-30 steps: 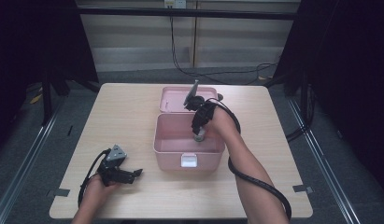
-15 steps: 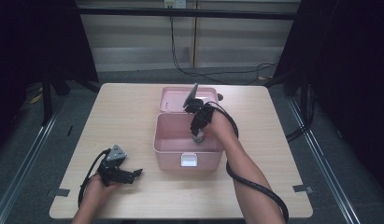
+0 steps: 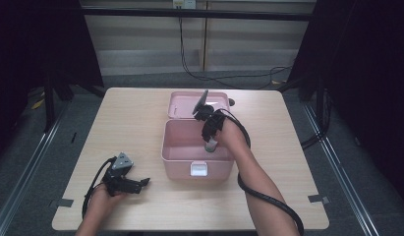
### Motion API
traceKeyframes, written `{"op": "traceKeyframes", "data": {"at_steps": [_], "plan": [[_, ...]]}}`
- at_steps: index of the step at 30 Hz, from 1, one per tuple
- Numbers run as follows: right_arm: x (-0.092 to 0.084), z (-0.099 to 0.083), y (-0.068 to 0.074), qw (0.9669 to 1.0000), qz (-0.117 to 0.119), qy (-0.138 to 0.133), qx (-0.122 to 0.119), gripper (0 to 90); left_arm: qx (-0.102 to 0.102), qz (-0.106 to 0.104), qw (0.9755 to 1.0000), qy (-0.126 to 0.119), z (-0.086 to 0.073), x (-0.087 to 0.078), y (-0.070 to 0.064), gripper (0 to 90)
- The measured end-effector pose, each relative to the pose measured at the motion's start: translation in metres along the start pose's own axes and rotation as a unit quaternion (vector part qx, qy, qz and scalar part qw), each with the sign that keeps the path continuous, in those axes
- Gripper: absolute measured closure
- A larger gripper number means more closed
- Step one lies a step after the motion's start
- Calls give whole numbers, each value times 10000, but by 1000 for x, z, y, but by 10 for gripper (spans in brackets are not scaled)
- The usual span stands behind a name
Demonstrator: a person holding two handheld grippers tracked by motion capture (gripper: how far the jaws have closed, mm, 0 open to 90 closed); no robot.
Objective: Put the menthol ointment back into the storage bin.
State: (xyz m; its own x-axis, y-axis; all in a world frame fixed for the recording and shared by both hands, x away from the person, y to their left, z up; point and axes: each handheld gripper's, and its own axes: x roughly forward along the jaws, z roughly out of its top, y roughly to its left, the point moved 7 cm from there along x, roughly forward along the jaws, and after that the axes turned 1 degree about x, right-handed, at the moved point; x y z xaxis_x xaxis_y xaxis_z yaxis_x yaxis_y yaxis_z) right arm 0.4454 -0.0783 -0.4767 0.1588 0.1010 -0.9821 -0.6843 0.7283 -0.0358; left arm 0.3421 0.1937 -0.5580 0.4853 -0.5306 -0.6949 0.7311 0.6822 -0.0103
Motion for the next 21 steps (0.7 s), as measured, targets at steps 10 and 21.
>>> {"op": "traceKeyframes", "data": {"at_steps": [10,21], "plan": [[-4,-3,-3,9999,-113,52,43,537,2,-8,10000,0,0,0,0,89],[-12,-7,-2,9999,-146,44,-36,442,1,-9,10000,3,0,0,0,89]]}}
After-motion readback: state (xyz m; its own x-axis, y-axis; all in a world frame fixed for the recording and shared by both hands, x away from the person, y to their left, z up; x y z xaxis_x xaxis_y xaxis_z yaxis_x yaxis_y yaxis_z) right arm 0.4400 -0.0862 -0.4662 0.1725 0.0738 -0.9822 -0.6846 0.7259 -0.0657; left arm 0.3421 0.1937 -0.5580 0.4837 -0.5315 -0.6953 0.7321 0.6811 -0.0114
